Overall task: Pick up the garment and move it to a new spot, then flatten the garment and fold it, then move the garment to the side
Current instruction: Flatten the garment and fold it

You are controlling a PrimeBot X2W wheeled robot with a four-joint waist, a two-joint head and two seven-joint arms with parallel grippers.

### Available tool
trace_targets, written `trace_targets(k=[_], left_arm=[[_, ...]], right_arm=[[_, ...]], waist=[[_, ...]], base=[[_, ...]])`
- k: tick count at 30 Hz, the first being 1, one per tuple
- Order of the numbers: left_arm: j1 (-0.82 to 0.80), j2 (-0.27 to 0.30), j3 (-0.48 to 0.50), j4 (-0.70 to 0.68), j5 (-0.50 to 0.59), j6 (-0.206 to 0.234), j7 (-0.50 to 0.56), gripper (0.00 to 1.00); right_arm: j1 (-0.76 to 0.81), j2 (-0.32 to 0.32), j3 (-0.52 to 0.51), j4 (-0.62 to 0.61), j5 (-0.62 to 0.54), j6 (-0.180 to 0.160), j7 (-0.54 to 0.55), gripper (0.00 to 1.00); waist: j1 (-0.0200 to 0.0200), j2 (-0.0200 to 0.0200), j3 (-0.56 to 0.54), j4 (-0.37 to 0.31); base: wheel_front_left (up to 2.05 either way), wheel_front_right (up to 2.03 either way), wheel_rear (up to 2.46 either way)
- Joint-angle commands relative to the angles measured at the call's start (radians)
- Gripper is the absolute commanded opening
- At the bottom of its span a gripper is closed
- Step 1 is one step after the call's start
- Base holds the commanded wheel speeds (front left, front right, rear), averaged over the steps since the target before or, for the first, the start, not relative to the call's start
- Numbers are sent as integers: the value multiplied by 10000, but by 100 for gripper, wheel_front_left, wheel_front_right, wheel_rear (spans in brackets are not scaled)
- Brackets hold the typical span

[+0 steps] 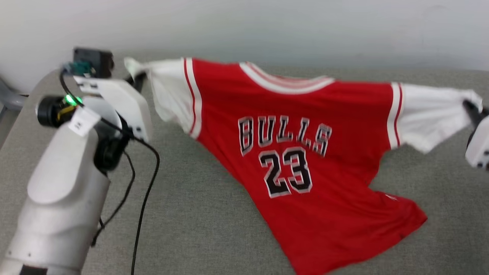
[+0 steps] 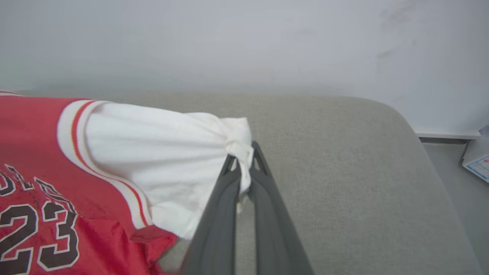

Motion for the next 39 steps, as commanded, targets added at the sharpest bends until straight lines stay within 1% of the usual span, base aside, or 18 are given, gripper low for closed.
trace_targets(k=[1,6,10,11,12,19,23,25,31,39], left_arm=[[-591,-14,149,283,112,143,-378,0],[-2257,-98,423,1122,289,275,-1460,0],[-3698,28,601,1720,438,207,-2160,0],[-4071,54,608,1880,481,196,-2312,0],[-4071,54,608,1880,481,196,-2312,0],[-6271,397,933,2806,551,38,-3421,0],[-7132,617,1020,3222,636,-27,-3985,0],[-7512,667,1078,3379,600,-73,-4191,0],[-8130,549,1023,3994,463,-408,-4503,0],[-8298,186,829,5157,130,-908,-4844,0]], right_arm=[[-739,-160,147,339,-70,-16,-213,0],[-2835,-538,846,1309,-228,-17,-939,0],[-4712,-611,1129,2190,-295,-17,-1510,0],[-5195,-583,1153,2399,-315,-17,-1691,0],[-5195,-583,1153,2399,-315,-17,-1691,0],[-8263,-340,1250,3820,-720,-19,-2898,0],[-9714,-207,1406,4540,-1038,-19,-3694,0],[-10321,-159,1487,4890,-1081,-19,-3924,0],[-11400,44,1952,5905,-1135,-17,-4354,0],[-11598,393,2560,7167,-743,-16,-4897,0]], waist=[[-2,0,159,6],[-2,0,704,-48],[-2,0,1303,-182],[-2,0,1473,-208],[-2,0,1473,-208],[-2,0,2468,-457],[-2,0,2888,-572],[-2,0,3083,-617],[-2,0,3754,-649],[-2,0,4575,-652]], base=[[0,0,0],[0,0,0],[0,0,0],[0,0,0],[0,0,0],[0,0,0],[0,0,0],[0,0,0],[0,0,0],[0,0,0]])
